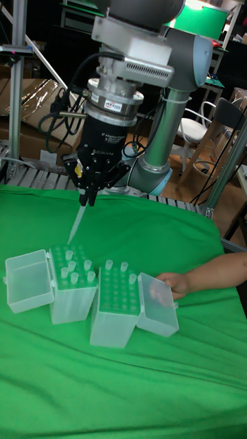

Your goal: Insert a large pipette tip into the holder for large pipette tips

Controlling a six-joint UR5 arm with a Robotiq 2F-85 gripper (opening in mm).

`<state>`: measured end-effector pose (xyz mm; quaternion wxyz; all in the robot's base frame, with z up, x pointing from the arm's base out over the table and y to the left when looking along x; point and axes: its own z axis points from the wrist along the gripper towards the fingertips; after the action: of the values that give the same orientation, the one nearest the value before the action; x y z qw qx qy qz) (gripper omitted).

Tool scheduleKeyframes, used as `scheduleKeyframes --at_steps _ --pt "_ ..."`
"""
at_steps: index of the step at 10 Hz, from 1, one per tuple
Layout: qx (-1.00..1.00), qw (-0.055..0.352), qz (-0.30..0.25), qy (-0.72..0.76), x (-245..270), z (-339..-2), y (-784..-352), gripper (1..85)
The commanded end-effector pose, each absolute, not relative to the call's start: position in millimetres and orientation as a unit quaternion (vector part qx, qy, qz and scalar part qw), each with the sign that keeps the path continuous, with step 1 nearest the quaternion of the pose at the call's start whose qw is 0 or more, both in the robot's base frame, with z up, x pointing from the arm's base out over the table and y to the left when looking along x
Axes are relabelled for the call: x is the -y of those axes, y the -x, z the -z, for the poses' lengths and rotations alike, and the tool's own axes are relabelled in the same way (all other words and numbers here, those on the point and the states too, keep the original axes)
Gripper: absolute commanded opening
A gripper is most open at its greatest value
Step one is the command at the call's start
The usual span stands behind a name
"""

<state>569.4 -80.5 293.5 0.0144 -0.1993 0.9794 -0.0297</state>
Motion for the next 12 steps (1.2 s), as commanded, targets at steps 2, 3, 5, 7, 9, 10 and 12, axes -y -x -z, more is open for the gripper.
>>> scheduleKeyframes --at_steps 2,3,5,7,9,10,12 --pt "-0.982 0.021 0.030 0.186 56 -318 -578 11.0" --pt "-0.982 0.030 0.024 0.185 50 -321 -583 10.7" --pt "-0.985 0.033 0.011 0.169 33 -325 -585 12.0" --pt "-0.988 0.038 -0.008 0.151 12 -325 -589 12.0" --pt "-0.990 0.044 -0.021 0.133 -9 -318 -591 12.0" --pt "-0.990 0.046 -0.018 0.130 -12 -315 -591 11.7" --pt "-0.991 0.048 -0.020 0.126 -18 -310 -590 11.7"
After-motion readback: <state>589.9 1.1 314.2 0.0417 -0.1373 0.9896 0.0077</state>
